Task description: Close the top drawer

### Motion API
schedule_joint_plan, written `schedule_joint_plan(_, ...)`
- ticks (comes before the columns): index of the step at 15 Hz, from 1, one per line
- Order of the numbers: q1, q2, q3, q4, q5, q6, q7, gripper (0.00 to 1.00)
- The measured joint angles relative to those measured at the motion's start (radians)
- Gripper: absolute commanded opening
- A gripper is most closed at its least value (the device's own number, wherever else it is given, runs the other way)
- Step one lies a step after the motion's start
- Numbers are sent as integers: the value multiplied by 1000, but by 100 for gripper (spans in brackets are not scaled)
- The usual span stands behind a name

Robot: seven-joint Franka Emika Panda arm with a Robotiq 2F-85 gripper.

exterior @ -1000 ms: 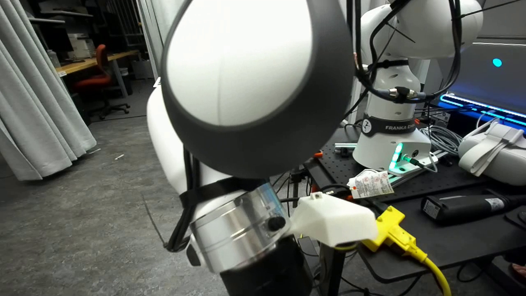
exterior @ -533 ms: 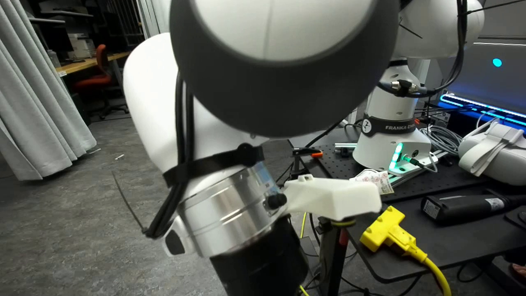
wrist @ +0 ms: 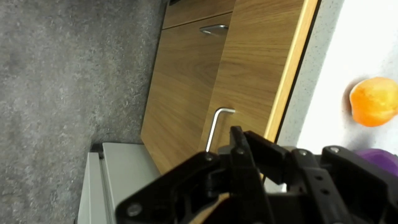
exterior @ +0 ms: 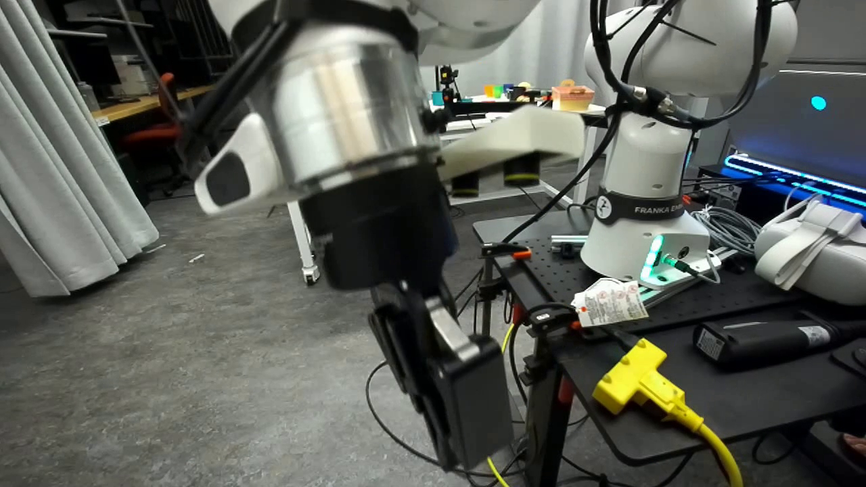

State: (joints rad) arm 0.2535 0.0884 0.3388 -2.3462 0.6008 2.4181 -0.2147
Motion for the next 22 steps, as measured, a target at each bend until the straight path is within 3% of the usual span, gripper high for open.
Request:
schedule_joint_plan(2,0,-83,-13,-23,-5,-17,-4,1)
schedule_joint_plan(3,0,-122,-20,-31,-5,-30,-9,31)
schedule_joint_plan(4,0,-157,-28,-39,-5,-43,-14,32)
schedule_joint_plan(13,1,-316,-112,-103,-8,-89,-116,98)
schedule_joint_plan(22,3,-354,-149,-115,-8,-89,-184,100)
